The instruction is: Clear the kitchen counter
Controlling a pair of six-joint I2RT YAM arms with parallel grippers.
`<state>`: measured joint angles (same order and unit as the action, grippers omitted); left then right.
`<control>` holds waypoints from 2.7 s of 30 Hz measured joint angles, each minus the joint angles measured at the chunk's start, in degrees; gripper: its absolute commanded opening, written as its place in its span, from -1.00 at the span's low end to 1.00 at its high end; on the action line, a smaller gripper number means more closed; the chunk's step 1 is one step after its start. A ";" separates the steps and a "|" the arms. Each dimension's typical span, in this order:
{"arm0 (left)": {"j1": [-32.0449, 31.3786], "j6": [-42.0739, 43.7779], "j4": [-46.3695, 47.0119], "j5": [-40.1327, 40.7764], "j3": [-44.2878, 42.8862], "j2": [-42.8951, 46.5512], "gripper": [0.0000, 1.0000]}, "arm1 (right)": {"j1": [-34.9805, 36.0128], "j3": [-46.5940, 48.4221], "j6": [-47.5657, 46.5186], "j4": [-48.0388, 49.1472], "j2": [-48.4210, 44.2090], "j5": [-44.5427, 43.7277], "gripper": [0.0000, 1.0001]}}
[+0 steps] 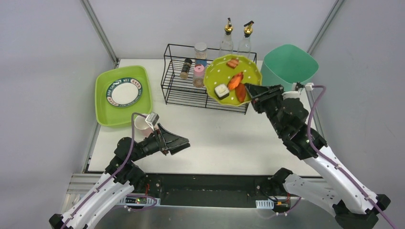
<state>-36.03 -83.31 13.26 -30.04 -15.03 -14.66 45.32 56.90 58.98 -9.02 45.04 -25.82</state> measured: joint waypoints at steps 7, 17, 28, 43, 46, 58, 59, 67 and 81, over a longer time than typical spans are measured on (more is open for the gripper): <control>0.00 -0.39 1.99 -0.96 0.57 -0.24 0.34 | -17.00 5.29 4.39 -2.45 2.84 4.04 -1.00; 0.00 -1.99 4.98 -1.29 3.58 -0.81 0.34 | -47.84 9.14 15.52 -6.01 5.81 20.65 -1.00; 0.00 -2.67 8.68 -3.65 4.22 -5.07 0.35 | -66.07 12.61 13.31 -12.94 12.70 28.96 -1.00; 0.00 -2.69 14.49 -8.13 4.70 -9.33 0.36 | -69.99 27.47 -5.20 -20.83 30.29 30.88 -1.00; 0.00 -2.71 15.74 -8.70 4.96 -9.88 0.36 | -69.99 32.00 -8.22 -22.84 33.05 31.19 -1.00; 0.00 -2.84 18.62 -10.80 5.57 -13.38 0.36 | -66.14 48.85 -21.35 -32.15 43.32 29.66 -1.00; 0.00 -2.84 18.75 -11.10 5.57 -13.53 0.36 | -65.59 50.18 -22.53 -33.33 44.39 29.51 -1.00; 0.00 -2.82 19.08 -11.96 5.57 -13.84 0.36 | -63.58 57.35 -31.04 -39.67 50.12 26.69 -1.00; 0.00 -2.80 19.08 -13.20 5.57 -14.21 0.36 | -53.46 60.76 -47.67 -41.57 53.68 12.02 -1.00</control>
<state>-36.03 -86.11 32.34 -43.24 -9.45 -28.86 -8.14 117.67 11.31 -50.59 98.72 -13.80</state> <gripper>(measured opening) 0.680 0.277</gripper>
